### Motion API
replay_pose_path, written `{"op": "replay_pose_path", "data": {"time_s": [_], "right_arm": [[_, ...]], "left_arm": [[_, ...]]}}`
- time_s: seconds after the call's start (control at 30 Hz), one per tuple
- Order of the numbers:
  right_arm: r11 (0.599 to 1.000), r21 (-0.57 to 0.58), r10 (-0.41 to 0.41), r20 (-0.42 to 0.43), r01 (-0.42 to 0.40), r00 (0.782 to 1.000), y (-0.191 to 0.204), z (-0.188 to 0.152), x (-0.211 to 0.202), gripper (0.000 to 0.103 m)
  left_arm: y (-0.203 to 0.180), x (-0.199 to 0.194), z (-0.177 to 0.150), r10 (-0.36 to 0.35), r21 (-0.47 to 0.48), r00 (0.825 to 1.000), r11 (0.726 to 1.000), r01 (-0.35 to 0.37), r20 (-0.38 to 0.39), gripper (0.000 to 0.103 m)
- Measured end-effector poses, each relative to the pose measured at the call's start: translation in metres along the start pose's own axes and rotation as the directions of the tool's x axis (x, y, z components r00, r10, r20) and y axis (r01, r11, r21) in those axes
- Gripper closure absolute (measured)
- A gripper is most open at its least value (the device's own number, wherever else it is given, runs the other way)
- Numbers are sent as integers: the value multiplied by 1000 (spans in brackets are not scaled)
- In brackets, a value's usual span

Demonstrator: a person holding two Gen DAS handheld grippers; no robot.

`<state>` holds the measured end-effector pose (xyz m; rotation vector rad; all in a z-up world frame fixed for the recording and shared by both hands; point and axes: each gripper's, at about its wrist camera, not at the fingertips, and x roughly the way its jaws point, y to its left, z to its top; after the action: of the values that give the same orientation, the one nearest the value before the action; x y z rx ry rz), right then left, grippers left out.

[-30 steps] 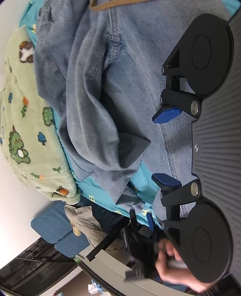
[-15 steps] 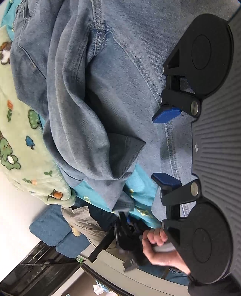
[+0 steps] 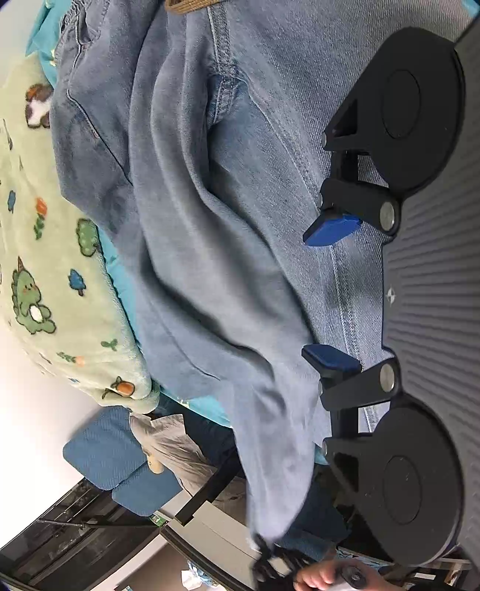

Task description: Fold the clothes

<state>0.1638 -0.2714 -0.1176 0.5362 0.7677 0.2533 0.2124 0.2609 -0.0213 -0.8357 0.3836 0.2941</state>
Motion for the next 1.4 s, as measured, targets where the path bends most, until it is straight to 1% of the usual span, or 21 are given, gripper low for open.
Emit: {"op": "replay_pose_path", "data": {"time_s": [0.1, 0.17, 0.23, 0.3, 0.4, 0.57, 0.67, 0.7, 0.73, 0.83, 0.87, 0.9, 1.0, 1.07, 1.1, 1.13, 1.17, 1.2, 1.27, 1.33, 1.4], "right_arm": [[1000, -6, 4, -1, -4, 1000, 1, 0, 0, 40], [1000, -17, -2, -2, 2, 1000, 1, -1, 1, 40], [1000, -23, -9, -7, 8, 1000, 2, -1, 3, 40], [1000, -28, -11, -11, 10, 1000, 2, -2, 4, 40], [998, -61, -25, -7, 24, 1000, 6, -2, 6, 40], [996, -86, -37, -13, 36, 999, 10, -2, 10, 40], [994, -104, -44, -4, 44, 999, 13, -1, 10, 40], [993, -108, -47, 1, 46, 999, 14, -1, 9, 40], [993, -109, -47, 6, 48, 999, 15, -1, 8, 40], [992, -112, -49, 24, 51, 999, 16, -1, 2, 40], [992, -115, -51, 28, 54, 998, 17, -1, 0, 40], [992, -115, -53, 31, 56, 998, 18, -1, -2, 40], [993, -110, -49, 37, 53, 998, 21, -2, -11, 40], [993, -110, -47, 43, 52, 998, 23, -3, -21, 40], [993, -108, -49, 51, 54, 998, 22, -3, -28, 40], [993, -102, -53, 61, 59, 997, 21, -2, -35, 40], [993, -97, -57, 72, 63, 996, 20, -2, -42, 40], [994, -86, -61, 82, 68, 995, 19, -1, -49, 40], [997, -46, -58, 102, 63, 993, 13, 4, -65, 40], [999, 24, -43, 124, 40, 991, 4, 10, -82, 40], [994, 103, -34, 148, 19, 988, -7, 16, -98, 40]], "left_arm": [[25, -2, 11, 64, -23, 998, 998, -64, -3, 100], [37, -1, 15, 77, -33, 997, 996, -78, -13, 100], [47, -1, 12, 99, -14, 995, 995, -100, -22, 100], [61, 8, 6, 137, -12, 989, 990, -138, -57, 100], [90, 23, -10, 188, -19, 974, 981, -191, -127, 100], [134, 31, -22, 167, -120, 951, 972, -203, -260, 97], [142, 18, -18, 175, -140, 945, 966, -219, -277, 90], [143, 11, -15, 179, -145, 944, 964, -225, -276, 90], [146, 3, -14, 173, -143, 946, 965, -218, -276, 90], [151, -16, -9, 158, -135, 934, 968, -210, -319, 87], [154, -24, -8, 146, -146, 931, 968, -205, -335, 82], [158, -35, -9, 134, -158, 928, 967, -198, -347, 80], [172, -68, -6, 91, -191, 918, 966, -176, -386, 80], [180, -87, 1, 61, -208, 915, 966, -156, -400, 79], [186, -98, 4, 66, -223, 919, 961, -163, -388, 78], [195, -111, 9, 64, -250, 929, 954, -164, -365, 75], [203, -121, 11, 57, -277, 936, 947, -161, -348, 68], [211, -127, 11, 48, -299, 933, 940, -163, -358, 64], [229, -138, 7, 22, -347, 924, 923, -166, -382, 62], [249, -144, -9, -21, -421, 921, 893, -157, -389, 58], [269, -144, -32, -75, -502, 908, 850, -158, -412, 56]]}}
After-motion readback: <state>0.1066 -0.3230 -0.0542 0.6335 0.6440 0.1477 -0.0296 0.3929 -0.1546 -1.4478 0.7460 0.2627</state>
